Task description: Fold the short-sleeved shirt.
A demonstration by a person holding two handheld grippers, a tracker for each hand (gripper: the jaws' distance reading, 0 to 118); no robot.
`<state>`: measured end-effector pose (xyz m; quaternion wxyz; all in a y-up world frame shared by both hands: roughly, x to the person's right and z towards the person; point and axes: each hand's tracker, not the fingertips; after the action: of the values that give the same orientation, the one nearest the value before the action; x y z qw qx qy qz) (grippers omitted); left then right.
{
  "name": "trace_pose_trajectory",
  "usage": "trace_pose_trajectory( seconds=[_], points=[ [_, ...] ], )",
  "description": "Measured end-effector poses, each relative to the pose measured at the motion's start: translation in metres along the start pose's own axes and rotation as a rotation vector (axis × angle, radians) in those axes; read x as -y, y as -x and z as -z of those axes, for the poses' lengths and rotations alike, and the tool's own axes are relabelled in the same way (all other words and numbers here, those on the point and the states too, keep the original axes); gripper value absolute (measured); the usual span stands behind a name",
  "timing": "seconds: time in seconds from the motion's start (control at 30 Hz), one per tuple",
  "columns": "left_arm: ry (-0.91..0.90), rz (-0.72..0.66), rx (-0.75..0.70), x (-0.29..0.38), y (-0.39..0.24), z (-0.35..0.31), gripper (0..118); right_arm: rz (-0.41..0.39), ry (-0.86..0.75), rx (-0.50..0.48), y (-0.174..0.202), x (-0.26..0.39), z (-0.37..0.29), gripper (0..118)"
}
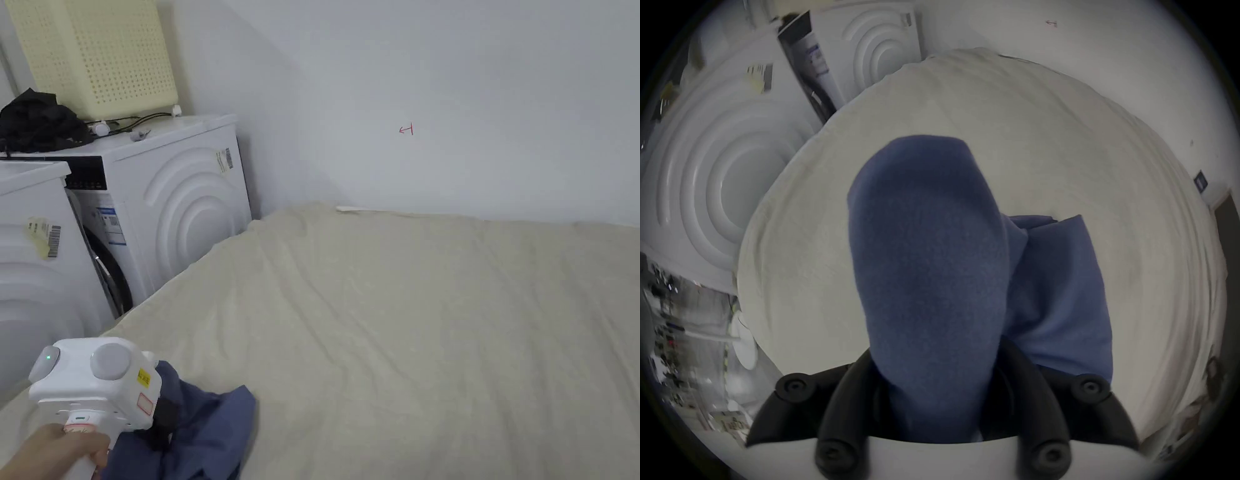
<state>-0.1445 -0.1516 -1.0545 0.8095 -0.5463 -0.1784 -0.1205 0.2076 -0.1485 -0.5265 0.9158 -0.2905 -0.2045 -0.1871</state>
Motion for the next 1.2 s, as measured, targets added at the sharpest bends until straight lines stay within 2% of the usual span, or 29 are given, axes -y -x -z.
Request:
trace_pose_trajectory(
  seconds=[0.03, 0.1, 0.13, 0.17, 0.2, 0.27, 0.33, 0.43, 0.5, 0.53, 0.57, 0.6, 0.63, 0.73, 0.77, 0.87, 0.93, 1.03, 1.2],
  points=[
    [-0.012, 0.021, -0.026, 0.000, 0.000, 0.000, 57, 0.010, 0.002, 0.004, -0.004, 0.000, 0.000, 0],
    [-0.039, 0.008, -0.132, 0.002, 0.002, -0.003, 110, 0.032, 0.007, 0.007, -0.009, 0.000, -0.001, 0],
    [-0.047, -0.002, -0.101, 0.004, 0.005, -0.006, 116, 0.045, 0.013, 0.006, -0.012, 0.000, -0.001, 0],
    [-0.065, -0.018, -0.094, 0.006, 0.011, -0.013, 116, 0.053, 0.024, -0.007, -0.015, 0.001, -0.001, 0],
    [-0.086, -0.101, 0.021, 0.008, 0.014, -0.020, 116, 0.055, 0.031, -0.013, -0.016, 0.002, -0.001, 0],
    [-0.120, -0.160, 0.141, 0.016, 0.020, -0.040, 116, 0.039, 0.024, -0.008, -0.014, 0.004, -0.005, 0],
    [-0.185, -0.202, 0.172, 0.027, 0.015, -0.064, 116, 0.020, 0.018, -0.005, -0.013, 0.006, -0.009, 0],
    [-0.234, -0.168, 0.272, 0.054, -0.010, -0.100, 114, 0.023, 0.002, -0.011, -0.012, 0.006, -0.020, 0],
    [-0.260, -0.127, 0.350, 0.077, -0.037, -0.126, 109, 0.023, -0.015, -0.012, -0.011, 0.005, -0.031, 0],
    [-0.313, -0.080, 0.362, 0.092, -0.056, -0.141, 93, 0.017, -0.028, -0.010, -0.011, 0.004, -0.037, 0],
    [-0.363, -0.028, 0.361, 0.108, -0.077, -0.155, 62, 0.014, -0.042, -0.004, -0.012, 0.003, -0.045, 0],
    [-0.391, -0.021, 0.319, 0.122, -0.093, -0.166, 38, 0.010, -0.054, -0.005, -0.013, 0.003, -0.052, 0],
    [-0.415, 0.021, 0.302, 0.134, -0.110, -0.175, 21, 0.013, -0.073, -0.005, -0.015, 0.002, -0.062, 0],
    [-0.516, 0.110, 0.244, 0.180, -0.168, -0.205, 8, 0.026, -0.123, -0.003, -0.023, 0.003, -0.089, 0],
    [-0.556, 0.093, 0.265, 0.189, -0.178, -0.207, 5, 0.026, -0.137, 0.002, -0.027, 0.004, -0.100, 0],
    [-0.624, 0.141, 0.287, 0.228, -0.231, -0.231, 3, 0.046, -0.193, 0.032, -0.043, 0.010, -0.131, 0],
    [-0.722, 0.207, 0.242, 0.251, -0.265, -0.246, 3, 0.072, -0.217, 0.034, -0.056, 0.013, -0.151, 0],
    [-0.808, 0.194, 0.239, 0.284, -0.312, -0.263, 3, 0.074, -0.283, 0.080, -0.075, 0.019, -0.184, 0],
    [-0.852, 0.197, 0.218, 0.329, -0.370, -0.276, 3, 0.085, -0.368, 0.155, -0.100, 0.029, -0.235, 0]
  ],
)
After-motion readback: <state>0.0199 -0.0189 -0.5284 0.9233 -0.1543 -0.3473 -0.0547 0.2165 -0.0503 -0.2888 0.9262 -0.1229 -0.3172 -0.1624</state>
